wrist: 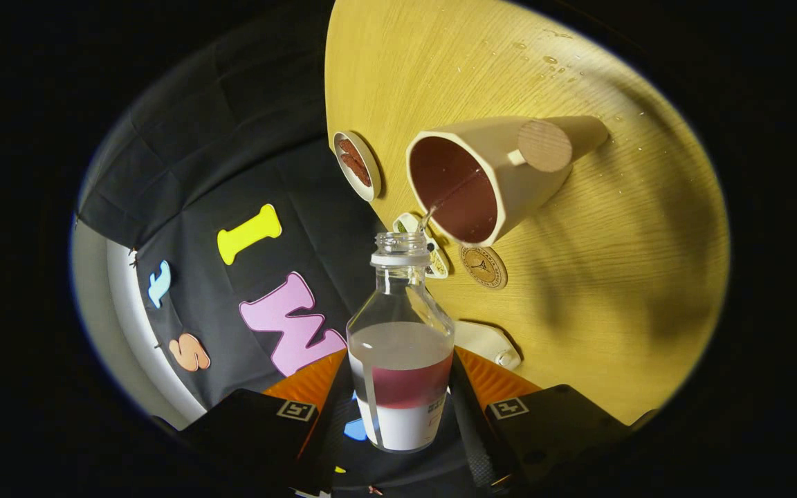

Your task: Take the bottle from table, then pour the juice into the cup, finally place the bottle on the coaster

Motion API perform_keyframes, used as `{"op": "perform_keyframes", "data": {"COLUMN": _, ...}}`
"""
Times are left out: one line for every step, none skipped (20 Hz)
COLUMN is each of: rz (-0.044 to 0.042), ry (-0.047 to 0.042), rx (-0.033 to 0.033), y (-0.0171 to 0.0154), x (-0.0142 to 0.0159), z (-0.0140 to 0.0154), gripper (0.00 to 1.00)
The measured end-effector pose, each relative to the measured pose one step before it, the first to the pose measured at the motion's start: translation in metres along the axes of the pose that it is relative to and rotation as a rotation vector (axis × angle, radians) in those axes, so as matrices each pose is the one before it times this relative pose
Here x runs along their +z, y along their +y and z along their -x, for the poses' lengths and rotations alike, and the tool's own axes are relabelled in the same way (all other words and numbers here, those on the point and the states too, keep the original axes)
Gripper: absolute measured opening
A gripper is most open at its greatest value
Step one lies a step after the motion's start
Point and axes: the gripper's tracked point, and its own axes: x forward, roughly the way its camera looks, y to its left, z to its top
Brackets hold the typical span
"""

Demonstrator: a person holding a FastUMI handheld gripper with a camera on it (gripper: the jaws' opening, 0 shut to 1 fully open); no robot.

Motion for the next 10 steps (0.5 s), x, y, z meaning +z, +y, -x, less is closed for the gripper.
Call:
{"op": "perform_keyframes", "data": {"rz": -0.00595, "ry": 0.00153, "rx": -0.00020, "y": -0.00056, "x": 0.00097, "z": 0.00076, "gripper": 0.75}}
{"op": "perform_keyframes", "data": {"rz": -0.00817, "ry": 0.00250, "rx": -0.00171, "y": -0.00118, "x": -0.00039, "z": 0.00024, "gripper": 0.75}}
{"op": "perform_keyframes", "data": {"rz": -0.01238, "ry": 0.00301, "rx": 0.00061, "y": 0.00120, "x": -0.00034, "z": 0.00086, "gripper": 0.75}}
{"op": "perform_keyframes", "data": {"rz": -0.01335, "ry": 0.00387, "rx": 0.00321, "y": 0.00121, "x": -0.00026, "z": 0.00128, "gripper": 0.75}}
{"op": "perform_keyframes", "data": {"rz": -0.00440, "ry": 0.00483, "rx": 0.00018, "y": -0.00016, "x": 0.00055, "z": 0.00027, "gripper": 0.75}}
{"op": "perform_keyframes", "data": {"rz": 0.00076, "ry": 0.00413, "rx": -0.00269, "y": -0.00168, "x": -0.00053, "z": 0.00100, "gripper": 0.75}}
{"op": "perform_keyframes", "data": {"rz": 0.00043, "ry": 0.00568, "rx": -0.00391, "y": -0.00142, "x": -0.00102, "z": -0.00039, "gripper": 0.75}}
{"op": "perform_keyframes", "data": {"rz": -0.00355, "ry": 0.00867, "rx": -0.00538, "y": -0.00134, "x": -0.00034, "z": -0.00003, "gripper": 0.75}}
{"op": "perform_keyframes", "data": {"rz": -0.00432, "ry": 0.00633, "rx": -0.00245, "y": 0.00072, "x": -0.00044, "z": 0.00024, "gripper": 0.75}}
{"op": "perform_keyframes", "data": {"rz": -0.00392, "ry": 0.00464, "rx": -0.00256, "y": 0.00097, "x": -0.00046, "z": -0.00080, "gripper": 0.75}}
